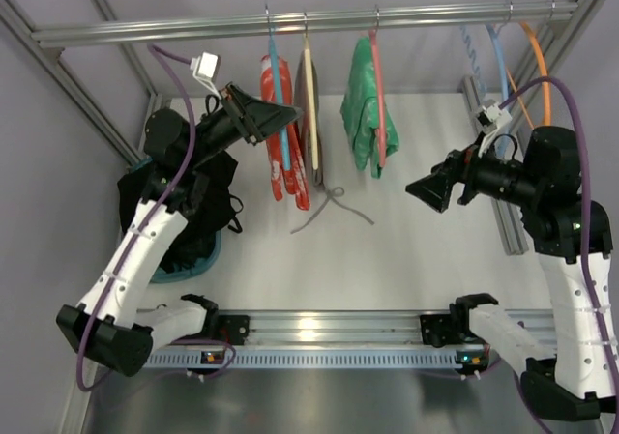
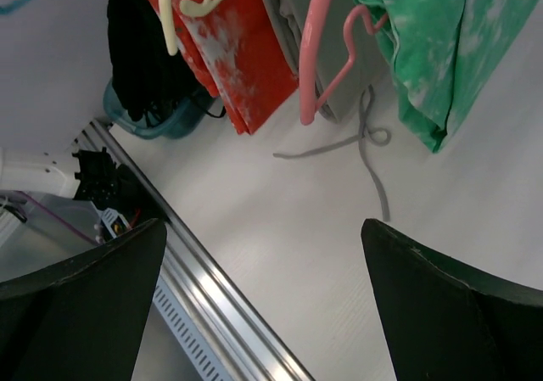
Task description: Remove the trousers from the hanger
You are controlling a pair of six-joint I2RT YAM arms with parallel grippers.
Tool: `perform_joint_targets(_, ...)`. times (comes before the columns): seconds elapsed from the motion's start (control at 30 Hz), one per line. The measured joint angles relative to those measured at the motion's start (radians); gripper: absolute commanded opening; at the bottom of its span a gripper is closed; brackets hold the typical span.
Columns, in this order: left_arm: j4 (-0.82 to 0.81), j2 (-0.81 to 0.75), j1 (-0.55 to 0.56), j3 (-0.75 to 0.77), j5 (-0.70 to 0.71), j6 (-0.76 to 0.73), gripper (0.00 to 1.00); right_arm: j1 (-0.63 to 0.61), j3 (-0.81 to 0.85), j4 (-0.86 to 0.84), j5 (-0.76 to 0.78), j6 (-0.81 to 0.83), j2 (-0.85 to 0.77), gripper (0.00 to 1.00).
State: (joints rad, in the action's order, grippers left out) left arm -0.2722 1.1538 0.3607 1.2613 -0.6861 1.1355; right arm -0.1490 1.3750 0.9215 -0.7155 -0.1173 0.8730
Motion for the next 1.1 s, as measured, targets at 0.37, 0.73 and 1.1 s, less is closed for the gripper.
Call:
perform_joint_targets(0.37,-0.004,-0.282,-0.006,-0.34,-0.14,-0.13,0.0,-0.127,0.145,-0.314,-0.035,-0.207,0.183,0.99)
perform_joint_targets(0.73,0.01,-0.312,-0.014,-0.401,-0.17,-0.182,0.0,-0.324,0.323,-0.523,-0.027,-0.441,0.477,1.0)
perform_joint_targets(1.1,0.056,-0.341,-0.014,-0.366,-0.099,-0.284,0.0,-0.557,0.551,-0.576,0.046,-0.519,0.684,0.99)
